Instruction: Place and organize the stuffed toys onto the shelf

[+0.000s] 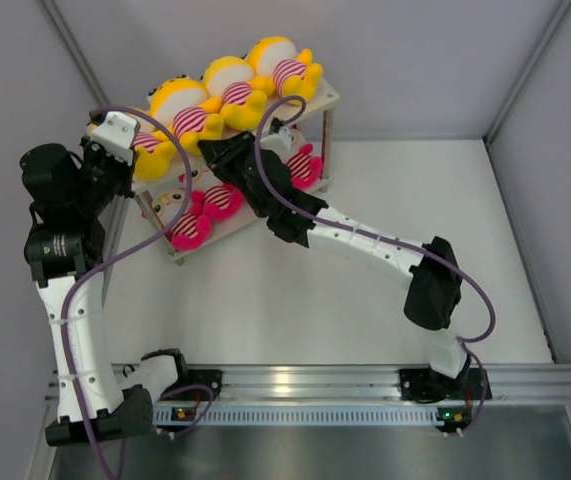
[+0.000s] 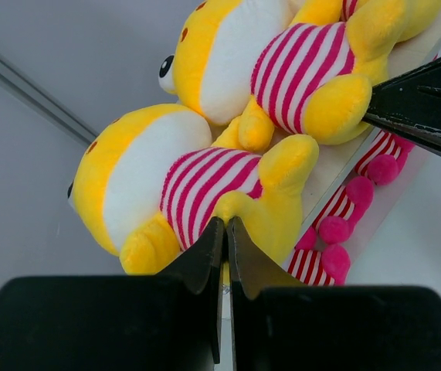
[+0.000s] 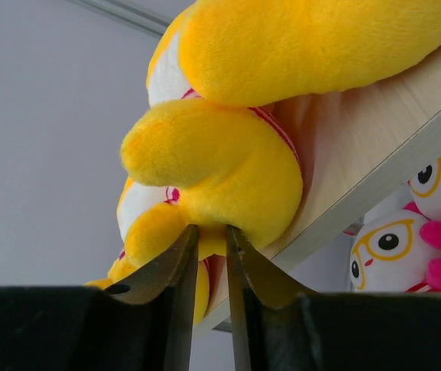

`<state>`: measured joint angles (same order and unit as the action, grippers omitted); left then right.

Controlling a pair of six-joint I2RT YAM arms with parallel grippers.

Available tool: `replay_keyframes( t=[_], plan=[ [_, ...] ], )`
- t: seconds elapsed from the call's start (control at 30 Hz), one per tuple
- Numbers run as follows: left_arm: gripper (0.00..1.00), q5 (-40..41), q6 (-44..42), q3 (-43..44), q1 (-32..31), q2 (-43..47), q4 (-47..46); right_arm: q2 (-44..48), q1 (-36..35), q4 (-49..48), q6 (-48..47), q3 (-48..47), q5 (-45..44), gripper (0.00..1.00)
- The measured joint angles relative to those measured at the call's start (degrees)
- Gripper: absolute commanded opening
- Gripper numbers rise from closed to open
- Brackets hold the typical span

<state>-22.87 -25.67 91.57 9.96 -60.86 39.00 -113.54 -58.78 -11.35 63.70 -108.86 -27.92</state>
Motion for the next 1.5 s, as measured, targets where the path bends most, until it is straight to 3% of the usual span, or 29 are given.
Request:
replay_keyframes(
  t=[0.07,0.17,0.27,0.4,0.53,0.63,0.77,0.83,1.03,1.2,1.43,1.5],
  plan=[
    [0.06,0.00,-0.02,0.00,-0.02,0.00,0.00,-0.07,0.26,-0.04,-0.02,0.00,0.42,0.36],
    [0.09,0.00,-0.02,0.00,-0.02,0.00,0.00,-0.07,0.46,-0.28,-0.48,0.02,1.14,0.41],
    [0.24,0.02,-0.11,-0.02,-0.02,0.00,0.00,0.87,0.46,-1.60,-1.49,2.14,1.75,0.45],
    [0.31,0.26,-0.11,-0.02,-0.02,0.00,-0.02,4.74,0.46,-3.63,-3.74,8.48,2.16,0.48],
    [0.51,0.79,-0.22,-0.02,0.00,0.00,-0.02,10.14,0.46,-5.49,-7.76,13.84,2.95,0.55],
    [0.63,1.38,-0.37,0.28,-0.02,-0.04,0.00,15.26,0.48,-6.60,-13.97,16.92,4.92,0.66],
    [0.89,1.68,-0.46,2.51,-0.02,-0.17,0.66,24.61,1.25,-4.55,-24.74,20.17,7.93,0.92],
    [0.96,1.27,-0.72,4.00,0.00,-0.04,1.01,29.44,3.45,-1.03,-29.83,20.96,11.96,0.98],
    [0.99,3.67,2.12,7.30,-0.09,1.09,3.61,35.50,20.68,15.89,-39.85,19.47,25.27,0.99],
    [0.99,18.80,4.87,8.28,-0.17,4.35,6.05,36.48,35.82,26.77,-41.09,28.63,29.27,0.99],
    [0.99,40.74,2.93,-5.99,-0.02,14.67,6.36,36.54,58.62,33.20,-36.63,40.85,26.21,0.99],
    [0.99,44.54,1.73,-11.65,0.42,16.74,6.60,36.68,61.22,33.46,-36.63,42.27,22.95,0.99]
  ],
)
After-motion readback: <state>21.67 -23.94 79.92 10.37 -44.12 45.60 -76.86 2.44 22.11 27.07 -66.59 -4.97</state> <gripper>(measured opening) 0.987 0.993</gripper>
